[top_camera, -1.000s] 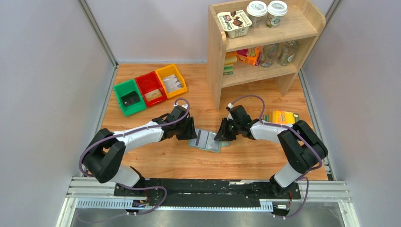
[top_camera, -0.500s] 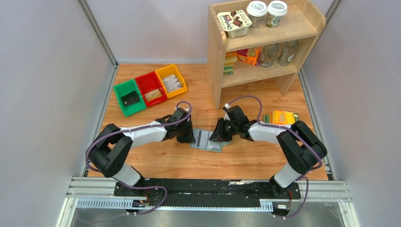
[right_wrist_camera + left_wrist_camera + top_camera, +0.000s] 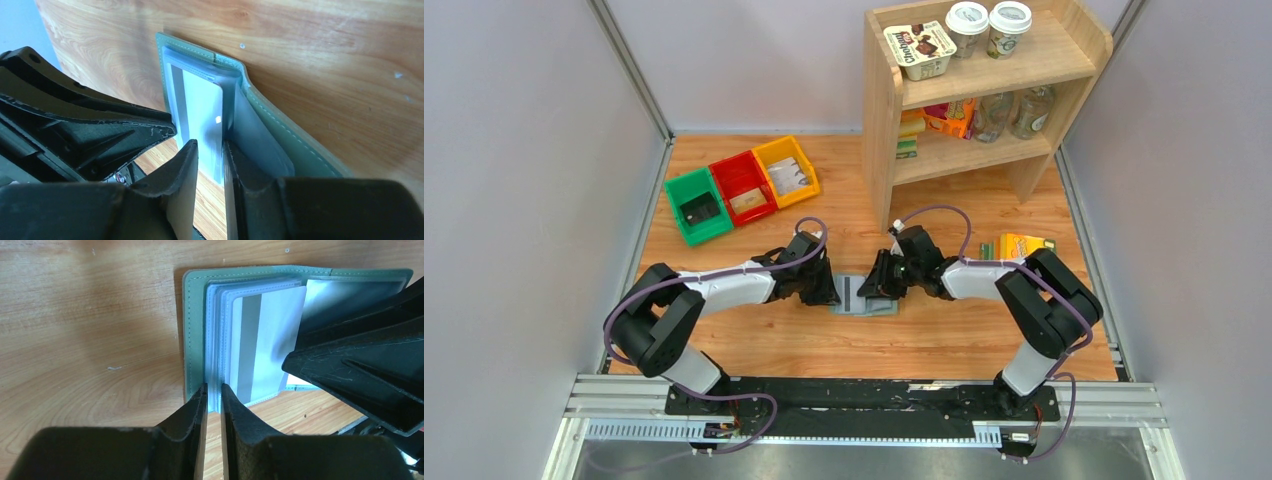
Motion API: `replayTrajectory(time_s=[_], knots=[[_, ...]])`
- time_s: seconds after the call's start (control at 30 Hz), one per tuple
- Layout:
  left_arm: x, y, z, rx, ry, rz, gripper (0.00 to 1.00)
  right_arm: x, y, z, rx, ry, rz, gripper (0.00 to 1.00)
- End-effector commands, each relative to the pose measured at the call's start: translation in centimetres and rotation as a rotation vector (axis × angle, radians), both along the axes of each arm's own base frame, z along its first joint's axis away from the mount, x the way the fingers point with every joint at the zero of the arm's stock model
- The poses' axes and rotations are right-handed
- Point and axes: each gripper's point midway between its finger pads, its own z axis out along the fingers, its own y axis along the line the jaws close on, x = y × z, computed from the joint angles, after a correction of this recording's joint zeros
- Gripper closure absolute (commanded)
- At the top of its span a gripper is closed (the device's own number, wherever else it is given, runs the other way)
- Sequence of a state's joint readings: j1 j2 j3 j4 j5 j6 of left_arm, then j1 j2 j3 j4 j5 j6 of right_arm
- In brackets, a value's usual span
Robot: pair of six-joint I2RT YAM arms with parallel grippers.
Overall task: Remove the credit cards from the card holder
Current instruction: Remove the credit card from the card holder.
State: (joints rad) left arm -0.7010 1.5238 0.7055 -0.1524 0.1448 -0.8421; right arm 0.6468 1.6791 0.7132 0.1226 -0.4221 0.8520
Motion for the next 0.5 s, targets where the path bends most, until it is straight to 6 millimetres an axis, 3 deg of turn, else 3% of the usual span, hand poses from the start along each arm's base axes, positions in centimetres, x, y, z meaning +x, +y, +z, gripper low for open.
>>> replayTrajectory(time_s=[0.0, 0.3, 0.47], knots=[[-1.5, 0.5, -1.1, 0.026, 0.042, -0.004, 0.79, 0.1, 1.7, 1.9, 0.088, -0.051, 0.029, 0.75], [-1.6, 1.0, -1.4, 0.054, 0.048, -0.005, 0.84, -0.5, 2.2, 6.1, 0.195, -0.140, 0.084, 0.78], [-1.7, 1.2, -1.5, 0.066, 0.053, -0.009, 0.89, -0.8, 2.2, 6.1, 0.212, -0.144, 0.095, 0.80]])
